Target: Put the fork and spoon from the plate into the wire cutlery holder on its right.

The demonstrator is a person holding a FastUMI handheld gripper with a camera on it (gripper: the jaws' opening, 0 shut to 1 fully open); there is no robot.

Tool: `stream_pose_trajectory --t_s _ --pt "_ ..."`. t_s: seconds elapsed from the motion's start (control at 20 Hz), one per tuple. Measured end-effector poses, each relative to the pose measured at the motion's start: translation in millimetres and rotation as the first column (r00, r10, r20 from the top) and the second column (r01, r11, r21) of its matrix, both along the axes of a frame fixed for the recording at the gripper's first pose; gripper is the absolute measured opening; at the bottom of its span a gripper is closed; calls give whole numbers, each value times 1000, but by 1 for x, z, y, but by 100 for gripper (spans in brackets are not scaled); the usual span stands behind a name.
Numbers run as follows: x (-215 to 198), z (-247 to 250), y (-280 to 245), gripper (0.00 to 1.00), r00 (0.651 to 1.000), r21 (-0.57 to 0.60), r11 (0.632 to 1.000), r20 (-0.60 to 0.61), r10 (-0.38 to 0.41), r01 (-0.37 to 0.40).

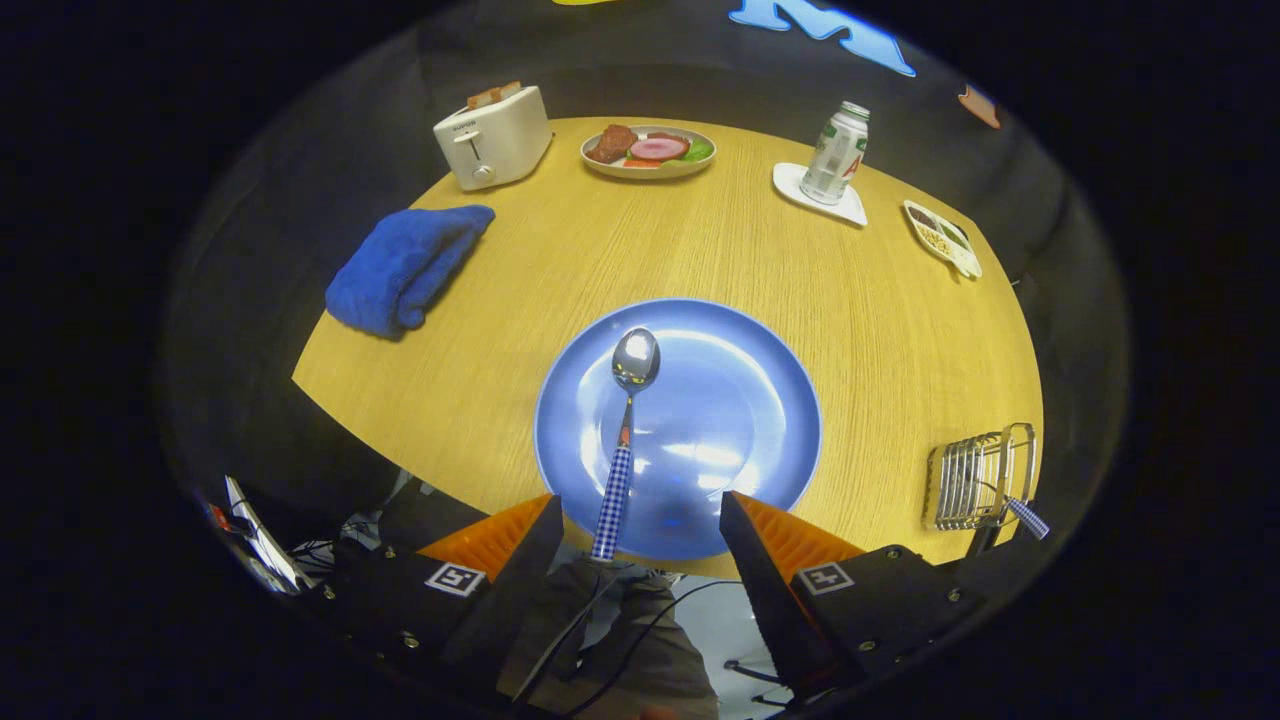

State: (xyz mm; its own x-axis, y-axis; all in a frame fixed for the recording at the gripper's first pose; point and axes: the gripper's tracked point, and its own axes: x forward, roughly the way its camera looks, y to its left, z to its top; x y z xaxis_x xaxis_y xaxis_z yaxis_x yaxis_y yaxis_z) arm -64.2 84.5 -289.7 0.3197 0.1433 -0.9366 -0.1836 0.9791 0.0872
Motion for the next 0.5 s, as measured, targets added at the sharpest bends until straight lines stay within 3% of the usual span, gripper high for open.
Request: stream_pose_trajectory --t_s 0.45,0.5 --pt "4 -40 12 97 994 9 998 -98 -56 57" --pt "5 -44 12 93 992 5 998 -108 -60 60"
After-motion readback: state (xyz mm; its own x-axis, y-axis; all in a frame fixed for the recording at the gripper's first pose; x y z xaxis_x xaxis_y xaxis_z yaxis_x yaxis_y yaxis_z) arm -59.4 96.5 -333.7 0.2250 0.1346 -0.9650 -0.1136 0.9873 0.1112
